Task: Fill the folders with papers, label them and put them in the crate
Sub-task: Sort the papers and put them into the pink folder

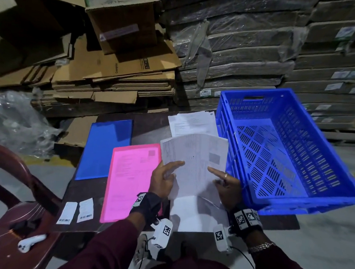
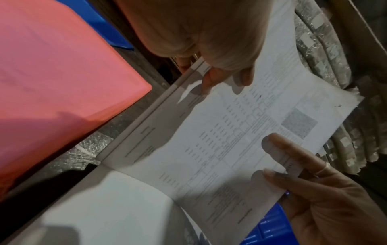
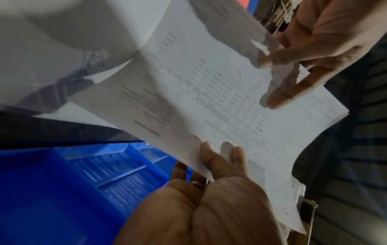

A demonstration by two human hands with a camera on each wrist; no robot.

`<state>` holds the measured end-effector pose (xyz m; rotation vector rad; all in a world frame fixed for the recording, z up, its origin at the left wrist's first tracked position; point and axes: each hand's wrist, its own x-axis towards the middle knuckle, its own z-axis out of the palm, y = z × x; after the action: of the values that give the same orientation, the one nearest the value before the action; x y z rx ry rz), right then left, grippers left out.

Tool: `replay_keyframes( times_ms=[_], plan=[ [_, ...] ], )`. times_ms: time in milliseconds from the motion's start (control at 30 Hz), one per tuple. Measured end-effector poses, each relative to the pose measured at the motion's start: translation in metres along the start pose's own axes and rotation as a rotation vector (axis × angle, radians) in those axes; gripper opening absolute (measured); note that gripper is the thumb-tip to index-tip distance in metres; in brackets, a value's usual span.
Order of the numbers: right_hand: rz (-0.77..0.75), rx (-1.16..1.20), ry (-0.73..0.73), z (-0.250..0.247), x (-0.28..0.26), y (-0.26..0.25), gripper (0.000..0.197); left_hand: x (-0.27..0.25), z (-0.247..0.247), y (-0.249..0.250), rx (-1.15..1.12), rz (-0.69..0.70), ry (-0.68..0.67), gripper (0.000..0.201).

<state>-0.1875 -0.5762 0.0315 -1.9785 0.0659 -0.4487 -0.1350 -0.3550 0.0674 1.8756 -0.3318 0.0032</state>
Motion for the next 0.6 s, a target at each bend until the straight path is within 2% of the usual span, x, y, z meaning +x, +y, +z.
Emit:
replay_keyframes(
  times_ms=[167, 367, 467, 533, 600],
  plan=[
    [-0.046, 0.023, -0.004, -0.003, 0.004, 0.001, 0.051, 0.0, 0.002, 0.003, 0.039, 0.044, 0.063, 0.05],
    [0.002, 0.038, -0.015, -0.001, 0.002, 0.001, 0.055, -0.007, 0.007, -0.008, 0.011, -0.045, -0.005, 0.047],
    [-0.115, 0.057, 0.026, -0.002, 0.007, -0.012, 0.034, -0.004, 0.006, 0.004, -0.033, -0.022, 0.011, 0.041],
    [-0.132, 0.076, 0.012, -0.005, 0.012, -0.012, 0.038, -0.001, 0.003, 0.008, -0.065, 0.018, 0.022, 0.039],
    [-0.055, 0.116, -0.023, -0.009, 0.016, -0.009, 0.045, 0.002, -0.003, 0.008, -0.072, 0.033, 0.014, 0.04]
  ],
)
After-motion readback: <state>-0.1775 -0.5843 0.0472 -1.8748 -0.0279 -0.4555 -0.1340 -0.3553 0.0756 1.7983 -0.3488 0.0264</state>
